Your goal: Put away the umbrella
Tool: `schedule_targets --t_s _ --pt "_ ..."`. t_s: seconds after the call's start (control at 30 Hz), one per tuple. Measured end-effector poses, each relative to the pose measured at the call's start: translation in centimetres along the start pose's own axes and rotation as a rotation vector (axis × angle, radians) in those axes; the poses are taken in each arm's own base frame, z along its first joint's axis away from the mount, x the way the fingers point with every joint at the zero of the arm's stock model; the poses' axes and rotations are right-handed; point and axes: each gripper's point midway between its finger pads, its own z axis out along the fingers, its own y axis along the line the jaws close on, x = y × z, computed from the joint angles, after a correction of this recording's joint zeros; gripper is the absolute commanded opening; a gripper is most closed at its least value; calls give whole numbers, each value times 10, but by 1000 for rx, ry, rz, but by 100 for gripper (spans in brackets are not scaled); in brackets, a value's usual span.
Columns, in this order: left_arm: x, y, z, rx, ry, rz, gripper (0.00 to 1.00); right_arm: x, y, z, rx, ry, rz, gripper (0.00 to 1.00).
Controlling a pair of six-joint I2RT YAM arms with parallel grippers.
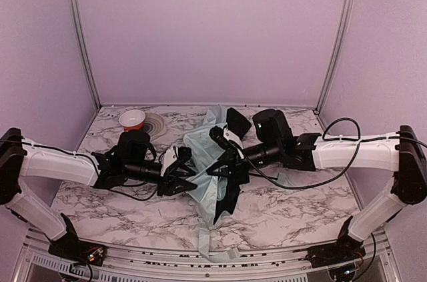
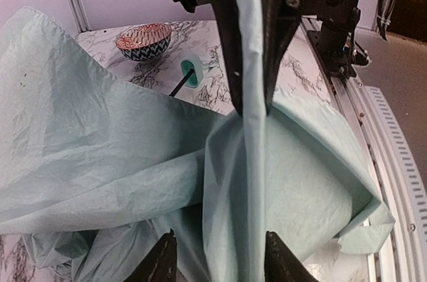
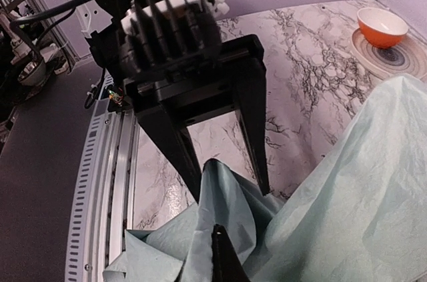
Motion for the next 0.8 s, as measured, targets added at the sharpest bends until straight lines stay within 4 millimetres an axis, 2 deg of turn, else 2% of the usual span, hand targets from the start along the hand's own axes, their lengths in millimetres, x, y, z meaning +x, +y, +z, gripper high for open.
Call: schedule_targets --t_s 0.03,0.1,0.2,0.27,0.33,0.47,0.53,0.6,0.67,0.7,0.8 --pt "-1 1 2 0 0 0 13 0 1 0 -4 2 8 30" --pt "-3 0 3 2 -3 12 1 1 2 -1 -9 13 24 47" --pt "-4 0 3 2 -5 43 0 -10 0 -7 -8 20 35 64" --pt "-5 0 2 1 -7 60 0 -32 -8 -20 16 -16 22 74" --pt "-7 -1 1 1 -11 73 0 -61 -24 -43 72 -79 10 84" --pt "-9 -2 -1 4 -15 88 0 -109 -63 -83 229 -165 -17 86" --pt "-9 -4 -2 8 -11 95 0 -124 -87 -87 314 -158 -17 86" --pt "-8 -6 -4 13 -4 99 0 -129 -110 -78 359 -120 -5 82" --pt "-8 -9 -5 21 4 108 0 -121 -131 -62 370 -61 16 74" --pt "-8 -11 -6 25 7 111 0 -111 -140 -52 367 -19 34 68" --pt "-8 -14 -9 30 16 117 0 -60 -155 -23 316 126 112 58"
